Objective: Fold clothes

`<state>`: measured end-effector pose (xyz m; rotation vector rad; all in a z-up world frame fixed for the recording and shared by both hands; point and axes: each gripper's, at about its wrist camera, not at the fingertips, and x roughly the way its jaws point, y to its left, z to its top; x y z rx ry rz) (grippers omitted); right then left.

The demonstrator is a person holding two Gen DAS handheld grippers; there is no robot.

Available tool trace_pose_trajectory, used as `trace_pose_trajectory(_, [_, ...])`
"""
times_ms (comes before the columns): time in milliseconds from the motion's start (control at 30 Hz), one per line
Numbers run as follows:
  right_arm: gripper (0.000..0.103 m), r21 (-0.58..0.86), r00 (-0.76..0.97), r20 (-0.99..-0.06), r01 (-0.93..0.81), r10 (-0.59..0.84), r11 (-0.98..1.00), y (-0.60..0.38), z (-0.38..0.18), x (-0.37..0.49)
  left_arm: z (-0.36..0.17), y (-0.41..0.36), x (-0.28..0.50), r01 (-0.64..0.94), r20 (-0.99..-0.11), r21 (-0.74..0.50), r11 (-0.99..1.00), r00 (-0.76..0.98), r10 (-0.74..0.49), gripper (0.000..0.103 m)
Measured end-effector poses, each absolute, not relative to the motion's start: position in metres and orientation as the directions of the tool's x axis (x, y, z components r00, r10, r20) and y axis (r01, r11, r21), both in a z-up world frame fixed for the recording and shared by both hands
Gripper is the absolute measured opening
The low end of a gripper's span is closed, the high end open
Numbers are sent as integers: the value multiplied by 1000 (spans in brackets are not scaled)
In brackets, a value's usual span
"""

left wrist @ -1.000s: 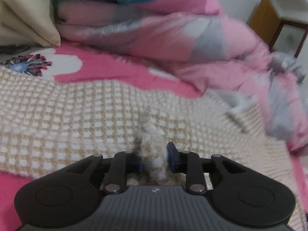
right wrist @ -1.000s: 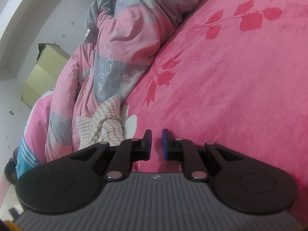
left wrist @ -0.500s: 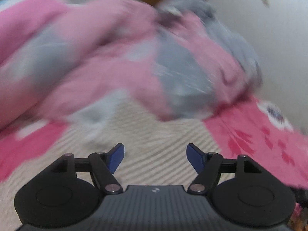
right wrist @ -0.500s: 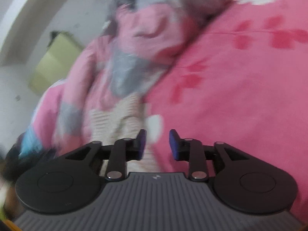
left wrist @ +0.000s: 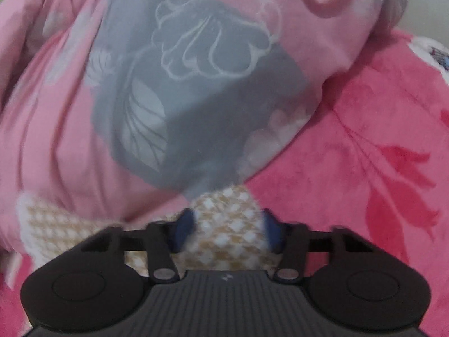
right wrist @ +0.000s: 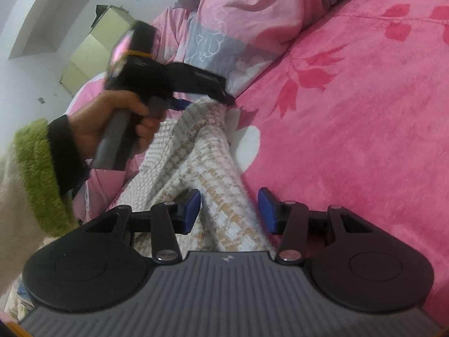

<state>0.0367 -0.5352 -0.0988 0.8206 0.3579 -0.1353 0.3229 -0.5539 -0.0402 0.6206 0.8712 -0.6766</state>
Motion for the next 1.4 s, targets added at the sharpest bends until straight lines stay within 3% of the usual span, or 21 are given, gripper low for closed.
trace_pose_trajectory(33, [45, 692, 933, -360, 252, 21, 676, -535, -99, 36, -39, -550, 324, 741, -840, 190, 644, 463, -284, 31])
trace_pose_trajectory(100, [45, 697, 934, -355, 248, 23, 673, -535, -99, 35, -31, -538, 329, 751, -842, 131, 648, 429, -327, 23])
trace_pose_trajectory(233, [45, 696, 935, -354, 248, 23, 674, -534, -99, 34, -11, -490, 363, 663, -795, -184, 726, 334, -507, 16])
trace_pose_trajectory(333, [45, 695, 935, -355, 248, 22, 675, -534, -99, 34, -16, -453, 387, 567, -720, -400, 720, 292, -629, 15])
trace_pose_trajectory(533, [45, 696, 935, -353, 248, 21, 675, -534, -99, 34, -54, -430, 386, 578, -557, -540, 611, 299, -775, 15])
trace_pose_trajectory(800, [44, 704, 938, -346, 240, 27, 668, -536, -102, 33, -74, -412, 405, 440, -531, -692, 573, 228, -816, 31])
trace_pose_trajectory(900, [44, 711, 940, -340, 236, 30, 662, -537, -103, 32, -45, -394, 402, 413, -517, -679, 607, 318, -795, 56])
trace_pose_trajectory(1100, [41, 734, 946, -323, 225, 38, 641, -541, -105, 30, 48, -342, 372, 463, -516, -560, 687, 453, -727, 58])
trace_pose_trajectory(1233, [41, 754, 950, -308, 215, 45, 621, -544, -107, 29, 113, -277, 301, 568, -514, -347, 747, 551, -658, 66])
trace_pose_trajectory(1400, [41, 773, 954, -296, 208, 50, 599, -547, -108, 28, 104, -223, 228, 578, -512, -126, 806, 659, -552, 69])
